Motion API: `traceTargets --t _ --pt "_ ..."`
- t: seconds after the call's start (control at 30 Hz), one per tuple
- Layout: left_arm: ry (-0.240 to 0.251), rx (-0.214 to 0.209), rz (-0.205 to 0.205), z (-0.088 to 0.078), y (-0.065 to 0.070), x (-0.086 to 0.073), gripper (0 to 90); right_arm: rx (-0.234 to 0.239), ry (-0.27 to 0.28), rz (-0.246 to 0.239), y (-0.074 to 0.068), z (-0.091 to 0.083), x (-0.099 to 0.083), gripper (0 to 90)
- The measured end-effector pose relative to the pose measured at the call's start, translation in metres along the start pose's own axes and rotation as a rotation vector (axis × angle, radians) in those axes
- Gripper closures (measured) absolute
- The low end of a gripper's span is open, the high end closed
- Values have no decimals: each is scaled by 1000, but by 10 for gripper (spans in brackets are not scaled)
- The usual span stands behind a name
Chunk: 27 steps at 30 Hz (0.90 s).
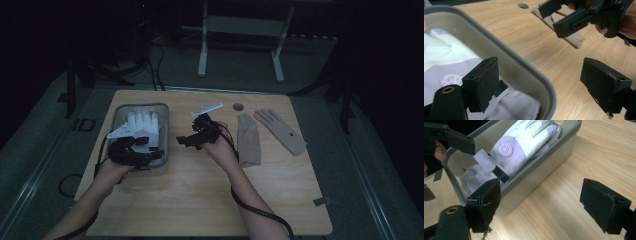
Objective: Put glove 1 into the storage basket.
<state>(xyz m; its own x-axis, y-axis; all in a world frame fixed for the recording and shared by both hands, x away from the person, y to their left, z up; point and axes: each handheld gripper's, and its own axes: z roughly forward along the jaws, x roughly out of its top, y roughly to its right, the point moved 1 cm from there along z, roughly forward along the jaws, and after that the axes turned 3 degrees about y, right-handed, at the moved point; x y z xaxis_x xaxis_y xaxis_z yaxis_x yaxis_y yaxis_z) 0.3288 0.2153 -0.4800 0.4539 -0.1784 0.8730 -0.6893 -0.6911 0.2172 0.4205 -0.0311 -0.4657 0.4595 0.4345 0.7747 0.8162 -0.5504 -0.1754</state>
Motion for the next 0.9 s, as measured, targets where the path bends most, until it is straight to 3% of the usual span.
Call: traceTargets --t 0.4,0.73,0.9 --pt "15 -62 66 20 33 5 159 -21 24 10 11 -31 -19 168" --pt "-8 -125 116 42 58 -5 158 -68 36 19 28 -56 -41 170" --pt "-5 -148 119 53 68 -12 159 -75 31 37 36 -65 -53 157"
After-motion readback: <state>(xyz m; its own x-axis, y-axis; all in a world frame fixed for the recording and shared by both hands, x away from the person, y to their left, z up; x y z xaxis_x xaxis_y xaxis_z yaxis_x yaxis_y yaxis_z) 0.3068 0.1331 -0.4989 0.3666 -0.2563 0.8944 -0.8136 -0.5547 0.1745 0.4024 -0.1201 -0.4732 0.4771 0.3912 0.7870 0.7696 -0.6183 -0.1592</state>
